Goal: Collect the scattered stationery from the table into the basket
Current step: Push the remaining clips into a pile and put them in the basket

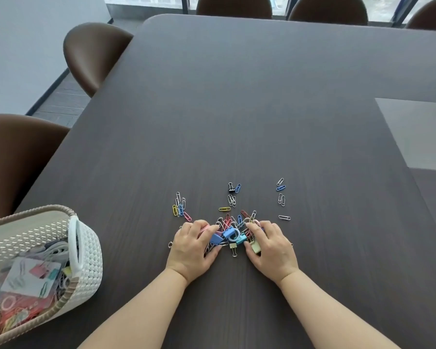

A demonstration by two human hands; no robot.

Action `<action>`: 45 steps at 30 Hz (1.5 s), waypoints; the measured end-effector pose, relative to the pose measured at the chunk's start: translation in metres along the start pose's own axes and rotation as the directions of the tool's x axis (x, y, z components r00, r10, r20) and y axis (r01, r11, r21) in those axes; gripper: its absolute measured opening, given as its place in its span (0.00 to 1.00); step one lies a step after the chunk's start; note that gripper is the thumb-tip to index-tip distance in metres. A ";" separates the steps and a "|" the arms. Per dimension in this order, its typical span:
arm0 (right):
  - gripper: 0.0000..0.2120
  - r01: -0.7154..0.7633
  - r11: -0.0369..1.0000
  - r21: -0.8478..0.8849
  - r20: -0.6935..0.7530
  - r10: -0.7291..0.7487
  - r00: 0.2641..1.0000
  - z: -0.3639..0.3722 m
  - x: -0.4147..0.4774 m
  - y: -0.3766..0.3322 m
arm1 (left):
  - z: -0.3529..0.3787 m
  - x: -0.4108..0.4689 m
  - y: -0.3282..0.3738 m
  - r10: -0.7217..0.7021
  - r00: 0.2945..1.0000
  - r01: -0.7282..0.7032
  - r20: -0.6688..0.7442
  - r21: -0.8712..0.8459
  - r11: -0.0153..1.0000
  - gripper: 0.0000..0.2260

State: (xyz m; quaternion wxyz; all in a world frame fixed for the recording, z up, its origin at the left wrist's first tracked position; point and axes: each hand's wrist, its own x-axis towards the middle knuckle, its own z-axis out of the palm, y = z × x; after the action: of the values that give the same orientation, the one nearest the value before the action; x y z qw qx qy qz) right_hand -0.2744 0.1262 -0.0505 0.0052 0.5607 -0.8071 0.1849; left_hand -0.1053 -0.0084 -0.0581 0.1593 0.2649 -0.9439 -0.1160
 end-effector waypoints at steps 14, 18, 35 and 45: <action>0.12 -0.305 0.903 0.303 0.141 0.274 0.951 -0.027 -0.008 -0.022 | -0.036 -0.019 0.023 -0.257 0.956 0.280 0.139 -0.189 0.941 0.12; 0.09 -0.300 0.880 0.369 0.110 0.279 0.954 -0.041 -0.012 -0.030 | -0.057 -0.022 0.036 -0.348 0.930 0.367 0.120 -0.235 0.900 0.14; 0.09 -0.055 0.810 0.584 -0.082 0.127 0.989 -0.086 0.055 -0.195 | -0.233 -0.072 -0.080 -0.472 0.789 0.378 -0.394 -0.294 0.878 0.16; 0.11 0.126 0.803 0.582 -0.094 -0.087 0.992 -0.046 0.068 -0.305 | -0.251 -0.128 -0.167 -0.539 0.824 0.563 0.172 -0.153 0.812 0.16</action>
State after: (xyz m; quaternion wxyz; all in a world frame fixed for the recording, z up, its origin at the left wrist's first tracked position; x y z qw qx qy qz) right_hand -0.0320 -0.0141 0.0960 -0.1323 0.5733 -0.6772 0.4417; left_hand 0.1664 -0.1125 0.0918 0.0869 0.5026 -0.8181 -0.2656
